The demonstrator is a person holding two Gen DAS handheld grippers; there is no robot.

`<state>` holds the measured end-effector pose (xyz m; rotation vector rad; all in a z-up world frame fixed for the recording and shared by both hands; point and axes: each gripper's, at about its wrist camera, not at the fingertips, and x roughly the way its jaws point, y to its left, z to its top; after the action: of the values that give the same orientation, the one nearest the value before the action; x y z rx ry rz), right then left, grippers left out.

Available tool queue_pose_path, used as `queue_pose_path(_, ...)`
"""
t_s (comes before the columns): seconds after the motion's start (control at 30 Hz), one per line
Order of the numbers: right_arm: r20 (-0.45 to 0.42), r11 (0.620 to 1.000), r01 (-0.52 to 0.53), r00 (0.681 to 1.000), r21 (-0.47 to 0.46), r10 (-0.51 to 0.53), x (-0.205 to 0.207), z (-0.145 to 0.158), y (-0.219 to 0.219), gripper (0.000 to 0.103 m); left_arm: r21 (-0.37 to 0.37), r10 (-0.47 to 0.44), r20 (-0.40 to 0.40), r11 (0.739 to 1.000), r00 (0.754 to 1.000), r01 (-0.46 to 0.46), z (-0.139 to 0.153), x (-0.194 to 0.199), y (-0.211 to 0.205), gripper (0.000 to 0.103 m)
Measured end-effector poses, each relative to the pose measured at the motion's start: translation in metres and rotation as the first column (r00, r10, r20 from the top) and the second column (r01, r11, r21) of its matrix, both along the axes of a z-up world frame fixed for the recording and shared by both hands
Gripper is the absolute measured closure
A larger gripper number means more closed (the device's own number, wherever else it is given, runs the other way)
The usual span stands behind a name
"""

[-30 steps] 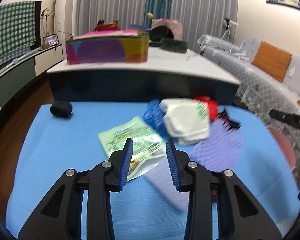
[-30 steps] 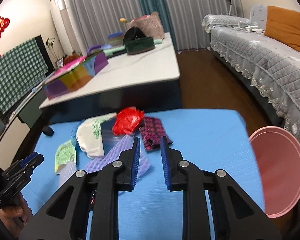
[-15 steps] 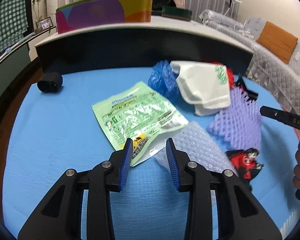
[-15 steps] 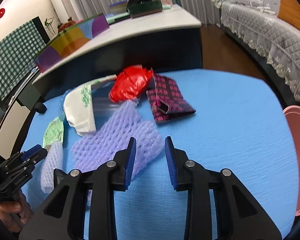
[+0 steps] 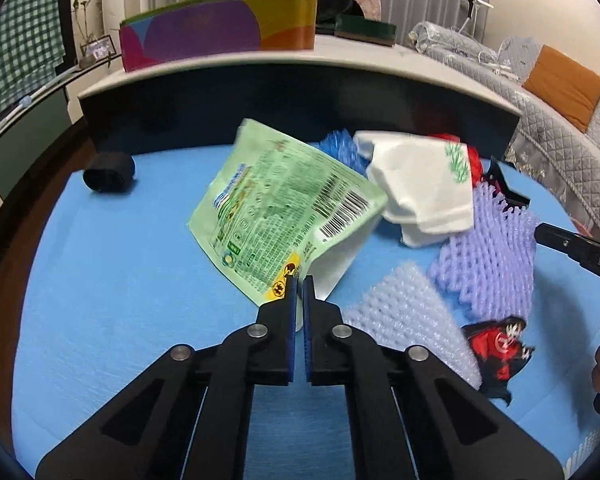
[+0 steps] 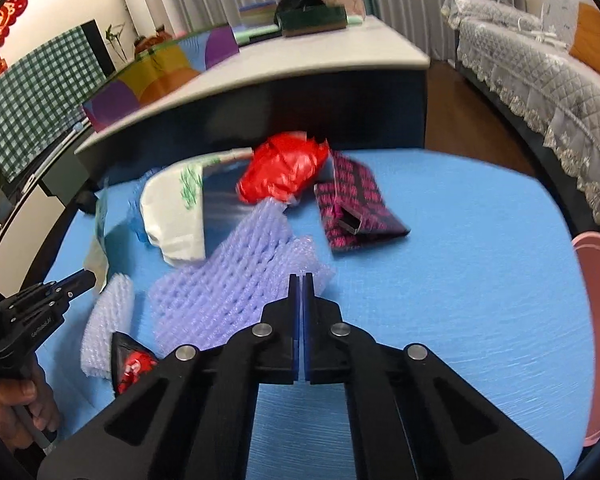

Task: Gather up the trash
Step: 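Grasp the green wrapper with the left tool while the right tool grasps the purple net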

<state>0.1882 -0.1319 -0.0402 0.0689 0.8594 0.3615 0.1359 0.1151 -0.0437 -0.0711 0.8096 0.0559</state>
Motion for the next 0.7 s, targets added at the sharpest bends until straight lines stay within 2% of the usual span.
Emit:
queue_pose_path(0.37,0.161,1.000,-0.017,0.987,0.006,0.016,-0.021,0.053,-0.003,0.102,-0.021,-0.023,0.082,0.999,0.996,0.025,0.029,-0.007,-0.013,0.103)
queue_pose_path(0.7,0.239,1.000,0.018,0.971,0.011,-0.020,-0.041,0.082,-0.021,0.102,-0.045,-0.049,0.149,0.997,0.988,0.057,0.049,-0.018,-0.029,0.103)
